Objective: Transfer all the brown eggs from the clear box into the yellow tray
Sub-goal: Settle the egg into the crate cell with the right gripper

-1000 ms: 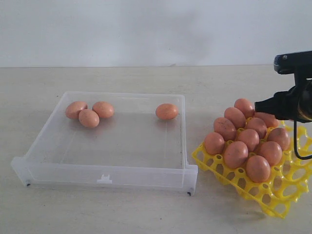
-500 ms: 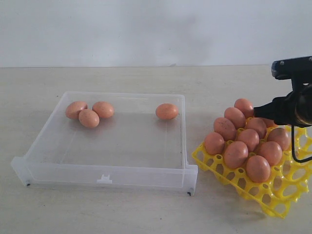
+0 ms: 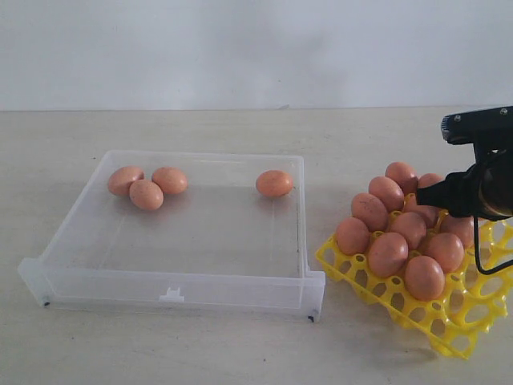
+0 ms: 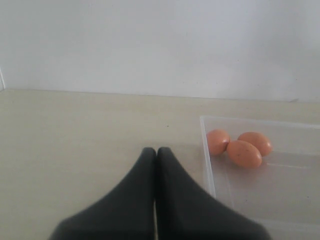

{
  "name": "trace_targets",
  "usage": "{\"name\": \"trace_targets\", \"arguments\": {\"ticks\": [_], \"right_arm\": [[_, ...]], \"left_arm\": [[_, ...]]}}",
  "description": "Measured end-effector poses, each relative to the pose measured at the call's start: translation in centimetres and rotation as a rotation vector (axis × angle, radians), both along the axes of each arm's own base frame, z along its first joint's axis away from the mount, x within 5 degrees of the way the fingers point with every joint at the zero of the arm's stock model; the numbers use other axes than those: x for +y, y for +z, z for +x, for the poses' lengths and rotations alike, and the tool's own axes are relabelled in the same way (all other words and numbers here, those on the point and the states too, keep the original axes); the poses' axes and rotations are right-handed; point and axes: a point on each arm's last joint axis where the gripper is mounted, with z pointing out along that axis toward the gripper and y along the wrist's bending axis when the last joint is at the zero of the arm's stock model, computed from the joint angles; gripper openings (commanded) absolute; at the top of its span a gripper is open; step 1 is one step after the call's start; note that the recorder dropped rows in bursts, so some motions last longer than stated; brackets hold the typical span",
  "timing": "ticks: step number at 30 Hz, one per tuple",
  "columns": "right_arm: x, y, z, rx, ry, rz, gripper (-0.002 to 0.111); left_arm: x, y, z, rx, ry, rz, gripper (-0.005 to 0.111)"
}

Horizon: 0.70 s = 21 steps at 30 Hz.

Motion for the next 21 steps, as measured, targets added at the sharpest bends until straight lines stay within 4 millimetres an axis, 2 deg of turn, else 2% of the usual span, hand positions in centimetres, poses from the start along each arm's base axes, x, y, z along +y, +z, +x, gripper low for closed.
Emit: {"name": "trace_targets", "arguments": {"ticks": [21], "right_arm": [[0.16, -0.09, -0.01, 0.009, 0.016, 0.015, 0.001]], "left_arm": [[0.00, 0.00, 0.00, 0.000, 0.000, 0.000, -0.004]]}}
